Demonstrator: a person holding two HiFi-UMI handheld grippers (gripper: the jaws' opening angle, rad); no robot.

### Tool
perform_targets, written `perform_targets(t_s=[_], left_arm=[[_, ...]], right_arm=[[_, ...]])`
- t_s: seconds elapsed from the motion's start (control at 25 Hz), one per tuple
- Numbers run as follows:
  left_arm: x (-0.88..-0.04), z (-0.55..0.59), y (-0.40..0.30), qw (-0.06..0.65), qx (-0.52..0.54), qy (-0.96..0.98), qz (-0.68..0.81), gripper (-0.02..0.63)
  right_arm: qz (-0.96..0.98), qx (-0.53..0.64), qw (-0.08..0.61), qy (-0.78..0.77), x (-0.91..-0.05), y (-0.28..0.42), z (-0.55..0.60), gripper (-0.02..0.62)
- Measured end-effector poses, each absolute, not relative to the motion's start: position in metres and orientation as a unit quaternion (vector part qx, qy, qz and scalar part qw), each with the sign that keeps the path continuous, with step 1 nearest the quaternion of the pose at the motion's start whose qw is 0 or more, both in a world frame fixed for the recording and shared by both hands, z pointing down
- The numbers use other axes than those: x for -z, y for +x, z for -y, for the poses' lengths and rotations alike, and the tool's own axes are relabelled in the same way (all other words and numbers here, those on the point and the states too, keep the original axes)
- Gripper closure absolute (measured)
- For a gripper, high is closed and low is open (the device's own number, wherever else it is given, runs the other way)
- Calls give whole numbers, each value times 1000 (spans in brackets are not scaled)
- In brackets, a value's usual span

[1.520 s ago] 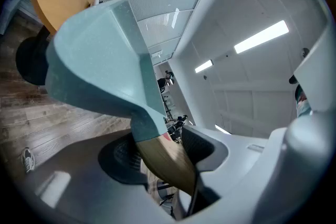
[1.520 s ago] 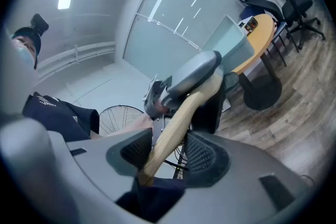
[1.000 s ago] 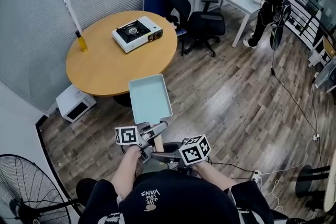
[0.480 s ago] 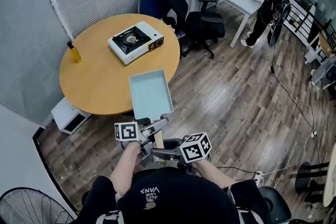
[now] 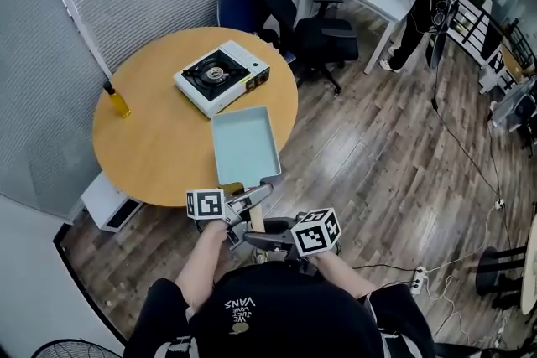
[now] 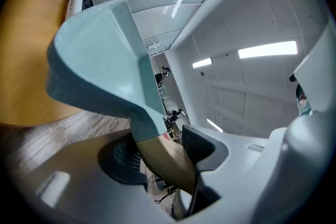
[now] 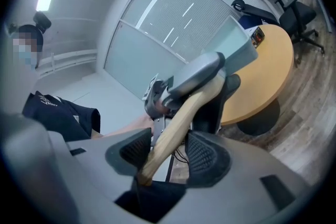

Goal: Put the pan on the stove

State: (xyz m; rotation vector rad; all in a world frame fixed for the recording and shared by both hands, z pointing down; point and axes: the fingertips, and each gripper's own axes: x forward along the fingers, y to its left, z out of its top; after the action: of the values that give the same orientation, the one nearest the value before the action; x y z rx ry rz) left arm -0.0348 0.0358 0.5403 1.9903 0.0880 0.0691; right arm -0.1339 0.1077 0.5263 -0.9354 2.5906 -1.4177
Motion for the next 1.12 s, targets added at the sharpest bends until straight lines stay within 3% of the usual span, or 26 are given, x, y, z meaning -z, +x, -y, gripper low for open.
perform_targets(t_s=[0.56,1.12], left_arm=[[-549,8,-39,552,-13,834,-24,394],[-549,106,14,546,30,836,48,393]], right_arm=[[-836,464,19,-293,-537,-137,-66,397],[-861,458,-7,-220,-537,-69,16,397]])
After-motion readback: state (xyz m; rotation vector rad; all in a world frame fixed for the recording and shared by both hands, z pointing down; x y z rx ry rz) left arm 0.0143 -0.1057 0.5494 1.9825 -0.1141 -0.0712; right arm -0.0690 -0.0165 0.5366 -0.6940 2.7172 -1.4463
